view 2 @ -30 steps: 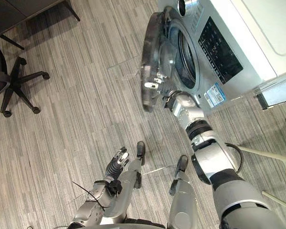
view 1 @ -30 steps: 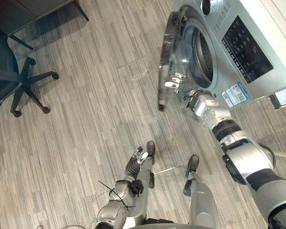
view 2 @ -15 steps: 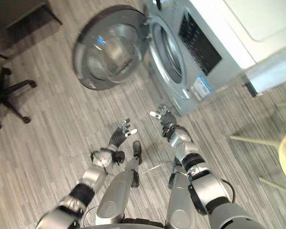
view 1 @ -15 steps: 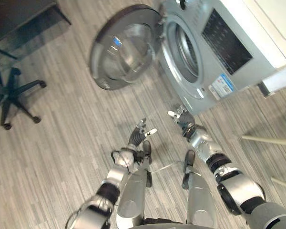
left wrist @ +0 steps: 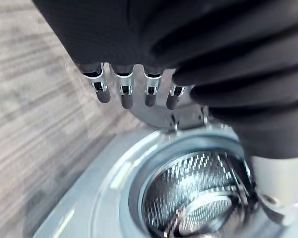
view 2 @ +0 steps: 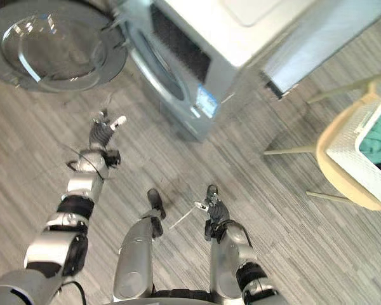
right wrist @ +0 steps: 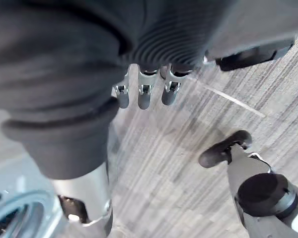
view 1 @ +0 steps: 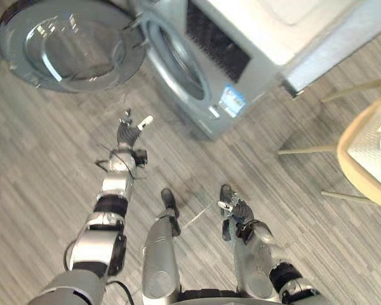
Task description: Pick up the laundry basket with both hands and put the clothes into the washing machine.
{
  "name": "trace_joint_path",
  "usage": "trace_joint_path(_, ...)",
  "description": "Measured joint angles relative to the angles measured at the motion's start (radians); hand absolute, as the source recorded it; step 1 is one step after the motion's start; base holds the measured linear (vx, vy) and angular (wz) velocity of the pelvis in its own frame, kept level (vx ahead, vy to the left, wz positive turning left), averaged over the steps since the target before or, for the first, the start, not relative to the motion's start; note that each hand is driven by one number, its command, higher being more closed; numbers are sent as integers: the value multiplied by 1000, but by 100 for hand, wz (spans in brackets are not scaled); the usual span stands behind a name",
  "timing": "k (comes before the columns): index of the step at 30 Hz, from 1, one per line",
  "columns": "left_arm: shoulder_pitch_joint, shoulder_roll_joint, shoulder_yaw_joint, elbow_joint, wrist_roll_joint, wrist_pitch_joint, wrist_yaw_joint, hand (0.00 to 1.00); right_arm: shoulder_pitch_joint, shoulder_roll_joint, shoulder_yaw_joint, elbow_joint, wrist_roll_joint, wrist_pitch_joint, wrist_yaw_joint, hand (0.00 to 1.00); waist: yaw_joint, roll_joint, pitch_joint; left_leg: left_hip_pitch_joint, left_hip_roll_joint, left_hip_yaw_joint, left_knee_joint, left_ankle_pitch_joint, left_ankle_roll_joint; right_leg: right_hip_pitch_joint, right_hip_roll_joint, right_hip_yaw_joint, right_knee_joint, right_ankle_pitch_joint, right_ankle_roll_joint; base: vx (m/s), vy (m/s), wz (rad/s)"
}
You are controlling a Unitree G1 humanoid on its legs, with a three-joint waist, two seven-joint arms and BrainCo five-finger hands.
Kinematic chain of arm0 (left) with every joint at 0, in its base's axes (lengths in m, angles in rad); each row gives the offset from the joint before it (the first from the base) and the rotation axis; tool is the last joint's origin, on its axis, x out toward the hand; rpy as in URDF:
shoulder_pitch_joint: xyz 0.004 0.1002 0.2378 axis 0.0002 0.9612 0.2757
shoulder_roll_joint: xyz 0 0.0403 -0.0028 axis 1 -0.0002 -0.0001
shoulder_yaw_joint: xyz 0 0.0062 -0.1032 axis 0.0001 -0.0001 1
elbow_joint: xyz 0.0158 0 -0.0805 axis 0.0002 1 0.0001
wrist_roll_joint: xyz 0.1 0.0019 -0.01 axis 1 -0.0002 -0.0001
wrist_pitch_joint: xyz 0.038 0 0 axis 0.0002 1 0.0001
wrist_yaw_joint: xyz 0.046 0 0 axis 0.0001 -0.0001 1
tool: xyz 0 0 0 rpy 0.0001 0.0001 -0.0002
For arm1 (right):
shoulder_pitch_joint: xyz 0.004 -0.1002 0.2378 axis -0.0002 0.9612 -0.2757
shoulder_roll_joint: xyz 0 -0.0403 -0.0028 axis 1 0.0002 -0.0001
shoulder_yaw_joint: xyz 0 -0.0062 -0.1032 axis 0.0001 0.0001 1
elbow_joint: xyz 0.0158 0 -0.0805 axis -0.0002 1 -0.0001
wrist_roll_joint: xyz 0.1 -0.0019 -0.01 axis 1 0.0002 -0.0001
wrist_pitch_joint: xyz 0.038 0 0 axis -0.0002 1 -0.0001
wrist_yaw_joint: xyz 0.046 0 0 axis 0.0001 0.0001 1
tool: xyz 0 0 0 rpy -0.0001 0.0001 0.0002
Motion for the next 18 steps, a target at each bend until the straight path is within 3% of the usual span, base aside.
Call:
trace_joint_path(4,229,-149,-68,-58,-107,-19,-14,0,74,2,-85,-148,6,-6,-65,0,-21,-6,1,93,54,149,114,-125,9,11,45,151,28,-22,36,-24,155,-129)
trace_joint_path(6,390,-174,-152,-91,-141,-17,-47,0,117,-7,-141,-236,13,-19,-97,0,-44,-13,-1,191,61,248,91,-160,32,35,-39,12,27,-47,-8,-21,164,-121)
trace_joint_path(7,405,-172,-159,-95,-141,-16,-51,0,120,-6,-149,-242,13,-21,-101,0,-44,-14,-1,202,62,259,87,-161,31,34,-50,-18,47,-50,-15,62,65,-66)
trace_joint_path(8,470,-167,-176,-99,-142,-12,-68,0,145,4,-172,-268,14,-21,-117,0,-52,-24,-11,248,64,300,70,-161,30,35,-107,-136,172,-98,-68,77,9,-42)
trace_joint_path(9,513,-158,-177,-96,-156,-5,-82,0,155,16,-192,-274,17,-23,-127,0,-53,-30,-26,271,64,312,64,-162,23,42,-141,-192,251,-140,-95,136,-27,-53)
trace_joint_path(10,557,-148,-179,-82,-195,7,-96,0,163,34,-224,-290,26,-25,-147,0,-51,-41,-55,294,62,331,65,-168,5,76,-164,-246,263,-193,-75,135,-77,-47)
trace_joint_path(11,576,-139,-175,-66,-231,16,-102,0,164,41,-246,-311,41,-32,-157,0,-55,-36,-68,304,59,331,73,-171,-8,95,-156,-259,242,-203,-57,150,-96,-50)
trace_joint_path(12,586,-140,-174,-36,-299,25,-109,0,165,44,-283,-368,54,-49,-176,0,-64,-14,-94,323,66,336,59,-155,-25,113,-136,-262,215,-192,-64,123,-68,-36)
trace_joint_path(14,596,-140,-173,-31,-350,31,-112,0,171,44,-313,-428,56,-61,-194,0,-78,-4,-114,355,66,345,27,-141,-31,134,-119,-267,188,-169,-63,107,-53,-41)
trace_joint_path(15,610,-142,-168,-31,-386,32,-112,0,164,53,-340,-504,49,-88,-218,0,-74,-2,-163,397,78,401,-32,-119,-42,153,-114,-301,115,-175,-63,81,-69,-61)
trace_joint_path(16,613,-146,-165,-30,-390,32,-113,0,161,54,-348,-528,40,-106,-230,0,-73,2,-183,415,79,429,-55,-110,-47,172,-133,-371,97,-206,-71,71,-53,-85)
trace_joint_path(17,614,-155,-166,-30,-402,32,-114,0,154,57,-362,-577,11,-135,-254,0,-69,-4,-211,449,71,466,-92,-90,-51,190,-204,-496,134,-222,-82,87,-70,-75)
trace_joint_path(18,617,-143,-164,-26,-404,32,-112,0,149,60,-362,-616,-16,-146,-273,0,-59,-31,-237,485,63,500,-96,-88,-56,211,-261,-568,161,-222,-13,91,-87,-83)
